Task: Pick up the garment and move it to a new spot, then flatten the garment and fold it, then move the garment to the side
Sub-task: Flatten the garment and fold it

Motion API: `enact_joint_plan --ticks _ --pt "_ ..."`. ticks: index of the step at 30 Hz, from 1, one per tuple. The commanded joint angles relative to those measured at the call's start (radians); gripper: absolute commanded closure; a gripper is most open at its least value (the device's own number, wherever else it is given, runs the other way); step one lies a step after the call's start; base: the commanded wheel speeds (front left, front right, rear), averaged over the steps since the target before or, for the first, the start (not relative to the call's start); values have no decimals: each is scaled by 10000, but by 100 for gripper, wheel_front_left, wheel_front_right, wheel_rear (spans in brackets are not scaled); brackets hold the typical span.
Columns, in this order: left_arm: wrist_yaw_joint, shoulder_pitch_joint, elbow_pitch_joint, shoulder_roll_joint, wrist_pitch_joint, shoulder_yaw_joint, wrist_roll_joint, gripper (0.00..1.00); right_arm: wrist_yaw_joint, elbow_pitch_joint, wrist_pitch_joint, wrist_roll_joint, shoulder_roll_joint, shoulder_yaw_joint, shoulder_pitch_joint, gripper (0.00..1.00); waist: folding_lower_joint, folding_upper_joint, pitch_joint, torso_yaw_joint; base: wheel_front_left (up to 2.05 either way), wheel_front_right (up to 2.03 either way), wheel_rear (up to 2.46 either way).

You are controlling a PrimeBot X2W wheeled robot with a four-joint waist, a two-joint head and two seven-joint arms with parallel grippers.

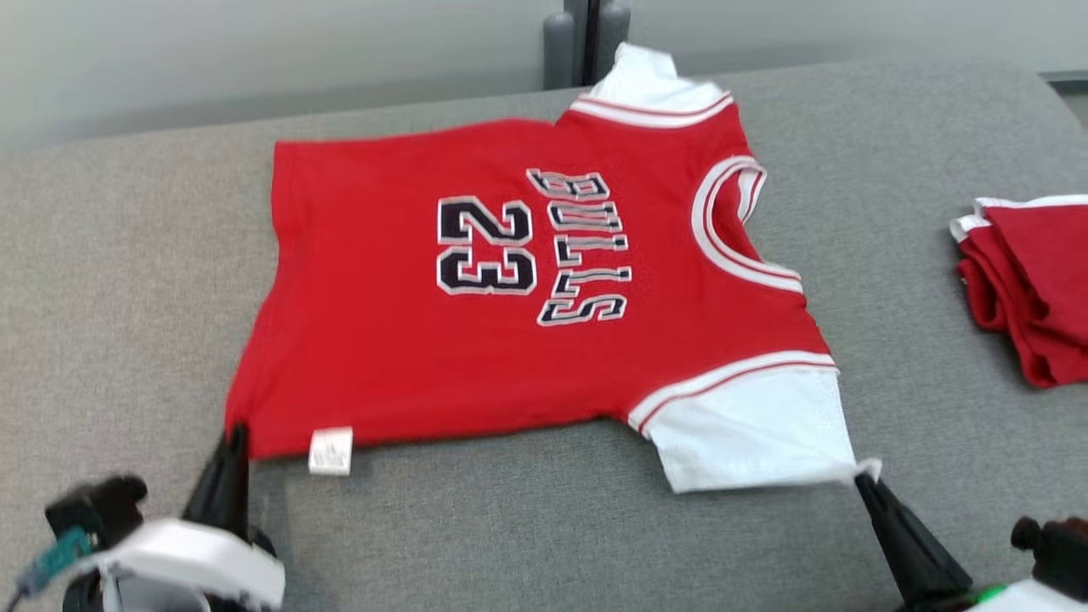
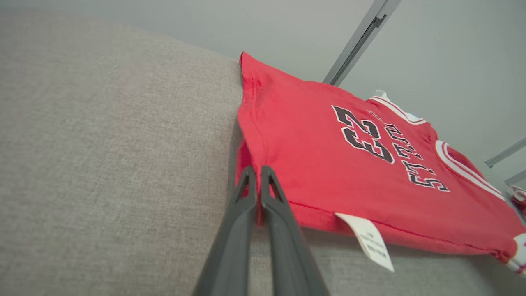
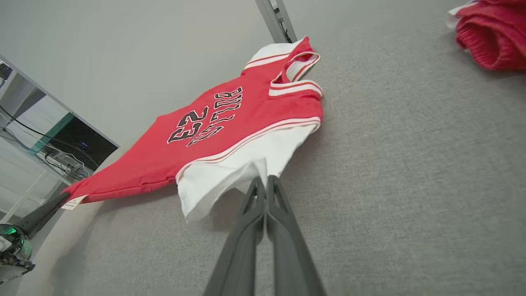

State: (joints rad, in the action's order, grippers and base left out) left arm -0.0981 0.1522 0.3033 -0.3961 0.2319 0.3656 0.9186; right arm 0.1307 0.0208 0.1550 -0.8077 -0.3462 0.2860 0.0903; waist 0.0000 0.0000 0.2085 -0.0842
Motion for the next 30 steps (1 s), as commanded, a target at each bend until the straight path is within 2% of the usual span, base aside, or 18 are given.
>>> enact_joint_plan --ticks 1,8,9,13,16,22,27,30 --pt "-562 -828 -849 -227 -174 -58 19 100 4 -372 -481 337 91 -359 601 100 0 0 -287 -98 0 0 0" --pt "-2216 -3245 -3718 -847 -942 -246 182 100 2 -1795 -2205 1236 767 -1717 2112 100 0 0 -647 -154 0 0 0" --pt "-2216 -3245 -3718 -847 -942 -246 182 100 2 -1795 -2205 1236 767 -1717 2112 100 0 0 -647 -154 0 0 0" --pt "-3076 -4166 -4953 -1187 -1137 -453 54 100 4 -2448 -3225 1618 1174 -2260 2879 100 0 0 -797 -95 0 0 0" --pt "-3497 -4652 -5661 -1371 -1326 -511 44 100 4 -2973 -3845 1803 1540 -2648 3272 100 0 0 -874 -56 0 0 0" --pt "-3828 -4791 -6301 -1551 -1624 -495 -19 100 2 -3566 -4632 1993 2093 -3072 3319 100 0 0 -878 -11 0 0 0" --pt "-3711 -4233 -6306 -1738 -2094 -300 -3 100 4 -3420 -4880 1668 2361 -3200 2713 100 0 0 -567 7 0 0 0" --pt "-3582 -3738 -6189 -1919 -2529 -194 18 100 4 -3175 -5006 1441 2311 -3144 2028 100 0 0 -302 -1 0 0 0"
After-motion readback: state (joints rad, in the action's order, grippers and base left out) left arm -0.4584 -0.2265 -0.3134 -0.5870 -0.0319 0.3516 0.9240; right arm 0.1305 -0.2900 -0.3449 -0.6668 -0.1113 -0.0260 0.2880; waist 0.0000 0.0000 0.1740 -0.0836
